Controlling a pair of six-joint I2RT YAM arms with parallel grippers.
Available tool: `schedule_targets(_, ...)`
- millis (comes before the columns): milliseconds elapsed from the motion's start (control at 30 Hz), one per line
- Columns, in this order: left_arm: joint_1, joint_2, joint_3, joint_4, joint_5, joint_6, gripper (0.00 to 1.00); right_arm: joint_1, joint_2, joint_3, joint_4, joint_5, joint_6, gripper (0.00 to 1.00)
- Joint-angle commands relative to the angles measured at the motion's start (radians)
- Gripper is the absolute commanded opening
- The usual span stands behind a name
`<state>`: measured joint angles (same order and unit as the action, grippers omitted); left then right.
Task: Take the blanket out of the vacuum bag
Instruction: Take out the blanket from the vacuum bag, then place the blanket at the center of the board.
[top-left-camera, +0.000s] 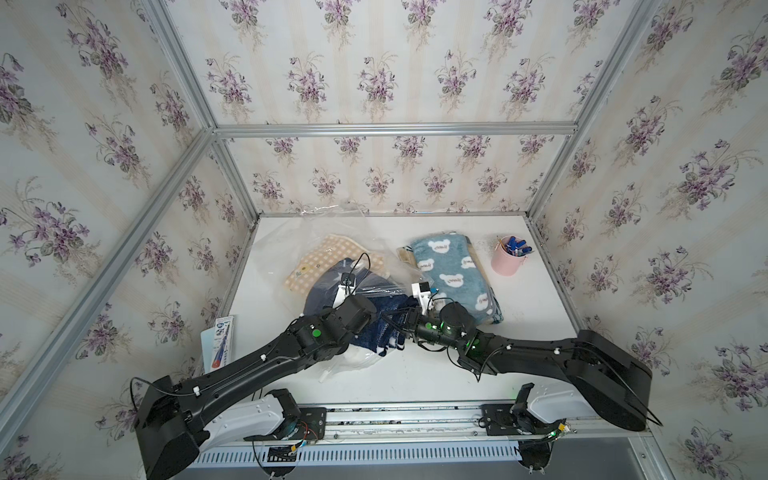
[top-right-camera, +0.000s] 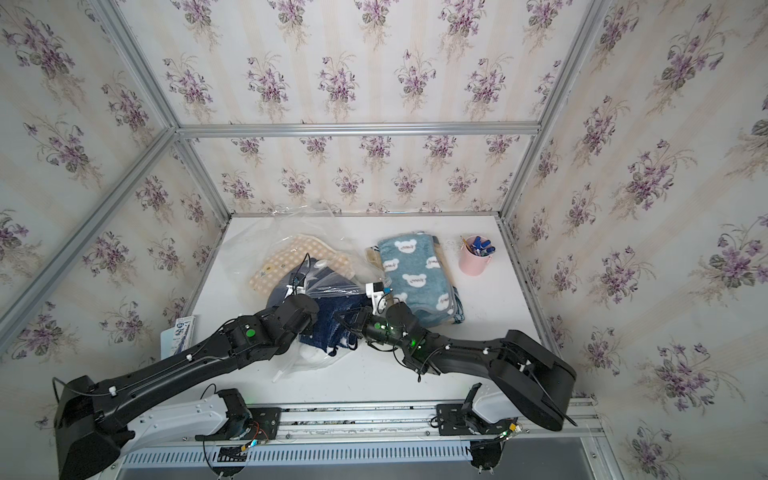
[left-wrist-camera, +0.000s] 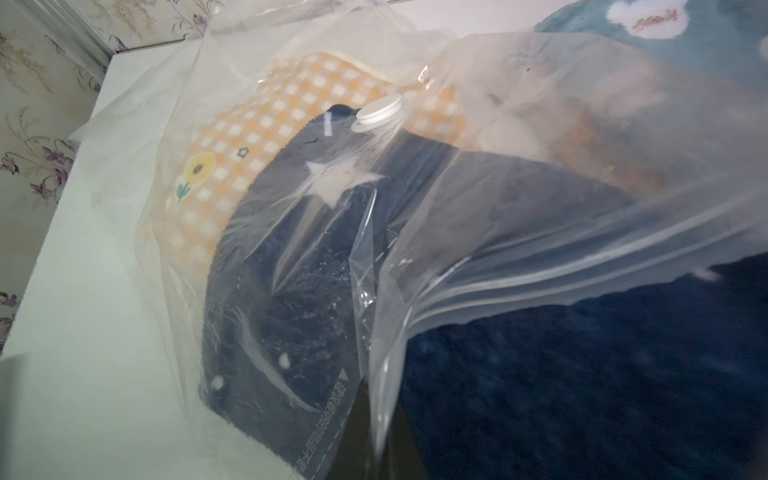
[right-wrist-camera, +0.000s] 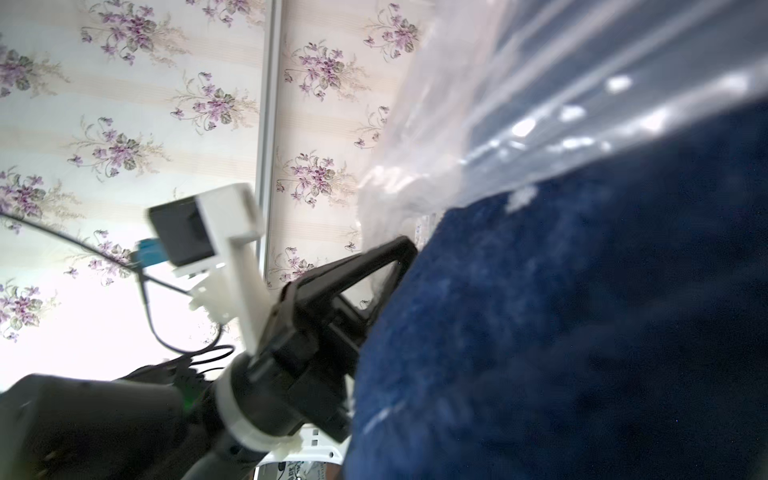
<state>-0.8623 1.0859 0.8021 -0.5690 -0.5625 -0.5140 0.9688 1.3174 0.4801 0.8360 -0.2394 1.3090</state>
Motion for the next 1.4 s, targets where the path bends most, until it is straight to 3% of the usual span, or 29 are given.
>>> schedule_targets(0,0.003,-0.004,-0.012,0.038,-0.034,-0.078,0.07,0.002,-0.125,0.015,-0.155,0.105,-0.109,0.00)
schedule_targets(233,0.003,-0.036,-0.048,0.059,-0.040,-0.127,0.09,0.000,-0.301,0.132,-0.307,0.234,-0.216,0.00)
schedule_targets(500,0.004,-0.071,-0.080,0.056,-0.029,-0.151,0.09,-0.006,-0.258,0.386,-0.343,0.270,-0.321,0.00)
schedule_targets(667,0.003,-0.078,-0.093,0.060,-0.032,-0.157,0.10,-0.065,-0.187,0.629,-0.459,0.283,-0.396,0.00)
schedule_targets(867,0.003,-0.069,-0.121,0.070,-0.030,-0.172,0.10,-0.259,-0.114,0.798,-0.503,0.149,-0.350,0.00)
schedule_targets(1000,0.003,-0.081,-0.131,0.077,-0.019,-0.172,0.10,-0.360,-0.099,0.821,-0.532,0.114,-0.336,0.00)
schedule_targets(1367,0.003,-0.116,-0.132,0.076,-0.010,-0.135,0.10,-0.602,-0.189,0.660,-0.589,0.057,-0.301,0.00)
